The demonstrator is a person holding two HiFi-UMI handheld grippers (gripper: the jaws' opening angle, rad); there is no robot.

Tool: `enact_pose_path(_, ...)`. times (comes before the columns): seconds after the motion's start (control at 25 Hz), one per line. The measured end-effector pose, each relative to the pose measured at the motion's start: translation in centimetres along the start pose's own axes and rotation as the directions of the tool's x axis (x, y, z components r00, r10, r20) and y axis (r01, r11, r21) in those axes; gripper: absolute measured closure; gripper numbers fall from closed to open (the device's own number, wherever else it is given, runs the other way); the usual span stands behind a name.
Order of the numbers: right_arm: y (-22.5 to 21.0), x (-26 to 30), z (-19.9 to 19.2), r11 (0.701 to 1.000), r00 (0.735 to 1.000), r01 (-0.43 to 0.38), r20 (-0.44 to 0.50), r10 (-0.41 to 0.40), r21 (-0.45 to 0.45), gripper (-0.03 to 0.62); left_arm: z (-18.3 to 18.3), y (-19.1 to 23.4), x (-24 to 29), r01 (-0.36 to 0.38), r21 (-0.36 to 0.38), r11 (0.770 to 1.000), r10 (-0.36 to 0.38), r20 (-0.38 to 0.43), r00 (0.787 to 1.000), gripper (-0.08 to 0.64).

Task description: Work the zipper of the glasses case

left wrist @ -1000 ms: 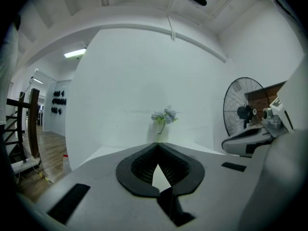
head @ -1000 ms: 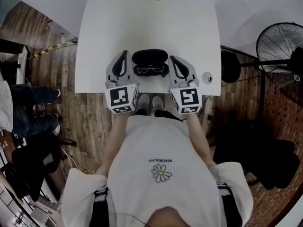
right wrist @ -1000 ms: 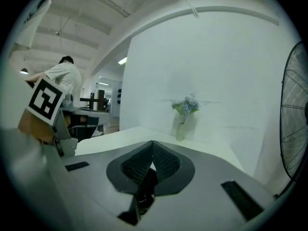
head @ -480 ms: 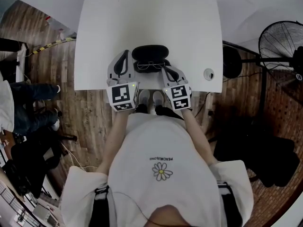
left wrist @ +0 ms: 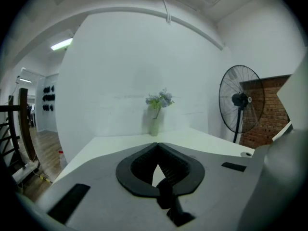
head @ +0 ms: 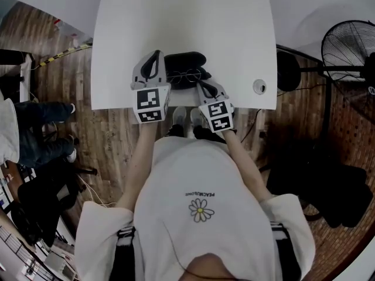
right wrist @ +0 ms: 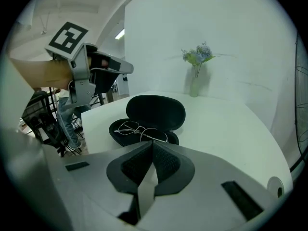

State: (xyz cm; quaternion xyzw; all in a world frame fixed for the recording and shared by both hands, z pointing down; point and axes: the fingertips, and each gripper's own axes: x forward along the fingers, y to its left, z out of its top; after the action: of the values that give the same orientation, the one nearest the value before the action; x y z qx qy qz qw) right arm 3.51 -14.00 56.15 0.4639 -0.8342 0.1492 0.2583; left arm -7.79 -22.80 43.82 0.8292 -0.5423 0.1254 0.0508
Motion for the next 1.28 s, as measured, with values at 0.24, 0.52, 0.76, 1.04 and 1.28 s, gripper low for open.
enact_pose_path(0.24, 0.0, 0.0, -0.2, 1.000, 1.000, 0.010, 0.005, -0.010, 0.002, 0.584, -2.5, -0.5, 4.1, 0.091, 0.046, 0.995, -0.080, -0.198, 0.977, 0.546)
enact_pose_path(0.52, 0.0, -0.2, 0.0, 1.000, 1.000, 0.014, 0.010, -0.014, -0.004, 0.584, -4.9, -0.7, 6.1, 0.146, -0.047, 0.988, -0.153, -0.321, 0.935, 0.547)
enact_pose_path(0.76, -0.1, -0.3, -0.1, 1.000, 1.000, 0.020, 0.014, -0.020, -0.007, 0.584, -6.0, -1.7, 5.6, 0.183, -0.140, 0.973, -0.223, -0.367, 0.903, 0.548)
enact_pose_path(1.04, -0.1, 0.0, 0.0, 1.000, 0.999, 0.028, 0.017, -0.028, -0.008, 0.584, -5.8, -3.0, 2.6, 0.235, -0.161, 0.958, -0.279, -0.360, 0.890, 0.548)
enact_pose_path(1.28, -0.3, -0.4, 0.2, 0.999, 0.999, 0.034, 0.036, -0.034, 0.003, 0.584, -7.0, -5.2, -0.6, 0.270, -0.154, 0.951, -0.309, -0.394, 0.865, 0.546)
